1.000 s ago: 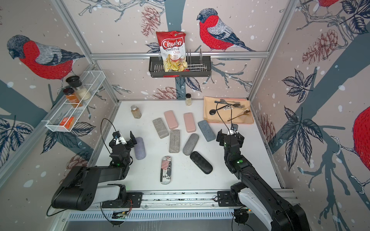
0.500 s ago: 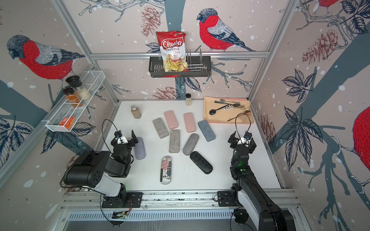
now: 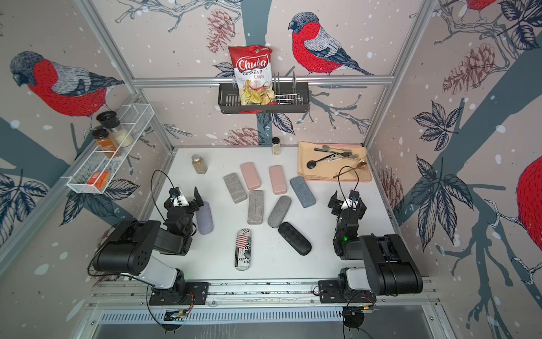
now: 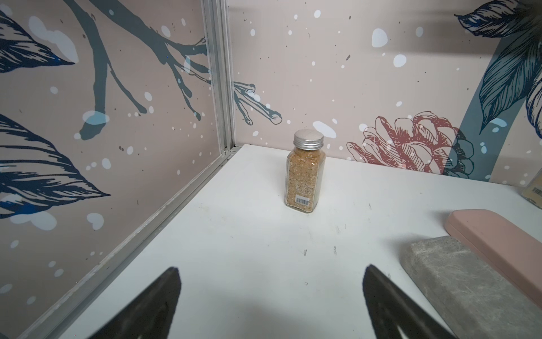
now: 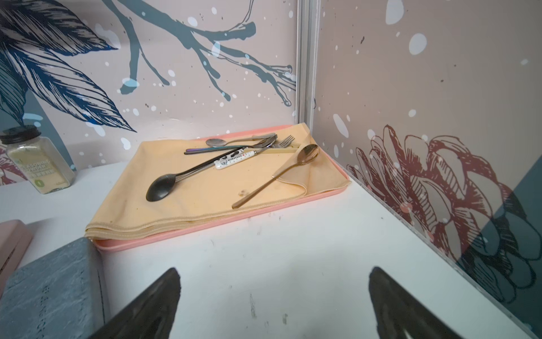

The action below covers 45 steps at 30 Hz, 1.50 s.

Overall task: Close the glasses case
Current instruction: Reset both arms

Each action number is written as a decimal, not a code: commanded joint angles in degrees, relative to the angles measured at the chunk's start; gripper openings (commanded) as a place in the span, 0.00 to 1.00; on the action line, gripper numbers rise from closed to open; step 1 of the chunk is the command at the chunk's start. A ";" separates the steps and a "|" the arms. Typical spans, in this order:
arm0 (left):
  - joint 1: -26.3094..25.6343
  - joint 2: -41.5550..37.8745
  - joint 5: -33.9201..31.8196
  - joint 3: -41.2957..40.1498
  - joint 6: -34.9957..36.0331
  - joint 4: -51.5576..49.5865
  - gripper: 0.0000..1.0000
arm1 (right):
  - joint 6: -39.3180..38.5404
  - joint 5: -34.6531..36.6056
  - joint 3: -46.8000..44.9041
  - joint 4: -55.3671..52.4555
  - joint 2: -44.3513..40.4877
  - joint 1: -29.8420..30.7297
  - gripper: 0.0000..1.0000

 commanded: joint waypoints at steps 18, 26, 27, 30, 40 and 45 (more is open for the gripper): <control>0.08 -0.20 -0.63 1.08 0.24 -1.96 0.96 | 1.82 -8.43 4.79 3.18 6.64 -4.36 0.99; -0.12 -0.07 -0.86 1.15 0.46 -1.97 0.96 | 1.87 -8.44 4.79 3.10 6.59 -4.32 0.99; -0.09 -0.06 -0.65 1.34 0.50 -2.14 0.96 | 1.87 -8.45 4.79 3.10 6.61 -4.27 0.99; -0.09 -0.06 -0.58 1.39 0.63 -2.31 0.96 | 1.87 -8.43 4.79 3.10 6.57 -4.29 0.99; -0.12 -0.07 -0.62 1.38 0.59 -2.31 0.96 | 1.87 -8.43 4.79 3.10 6.58 -4.31 0.99; -0.09 -0.06 -0.50 1.47 0.63 -2.32 0.96 | 1.87 -8.43 4.79 3.08 6.54 -4.29 0.99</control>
